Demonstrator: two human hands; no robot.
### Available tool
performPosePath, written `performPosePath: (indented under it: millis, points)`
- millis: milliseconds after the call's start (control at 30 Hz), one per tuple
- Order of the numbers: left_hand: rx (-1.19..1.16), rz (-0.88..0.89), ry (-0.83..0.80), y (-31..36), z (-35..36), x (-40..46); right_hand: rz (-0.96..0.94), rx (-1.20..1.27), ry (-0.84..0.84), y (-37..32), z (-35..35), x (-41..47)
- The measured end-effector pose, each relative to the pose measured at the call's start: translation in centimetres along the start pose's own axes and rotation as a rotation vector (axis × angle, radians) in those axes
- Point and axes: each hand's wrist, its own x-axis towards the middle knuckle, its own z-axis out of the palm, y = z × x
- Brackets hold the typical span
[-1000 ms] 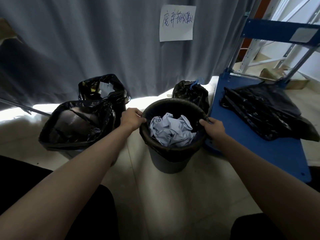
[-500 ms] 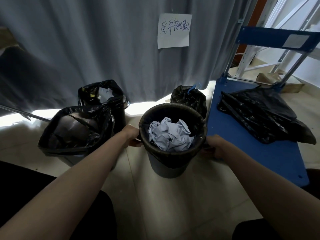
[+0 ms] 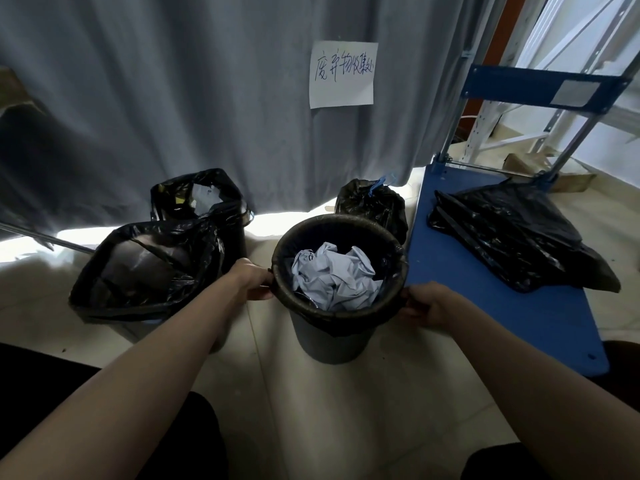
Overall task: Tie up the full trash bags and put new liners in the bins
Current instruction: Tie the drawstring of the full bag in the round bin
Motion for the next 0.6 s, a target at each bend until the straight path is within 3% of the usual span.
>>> performPosePath:
  millis: [333,600]
  points:
    - [0.027,-0.029,-0.066,0.8,0.0,-2.6,0.012,0.112,-0.131,-0.5,-0.9,-3.8]
    - [0.071,0.04,0.038,3.0,0.7,-3.3,-0.023,0.149,-0.029,-1.6,0.5,-4.5]
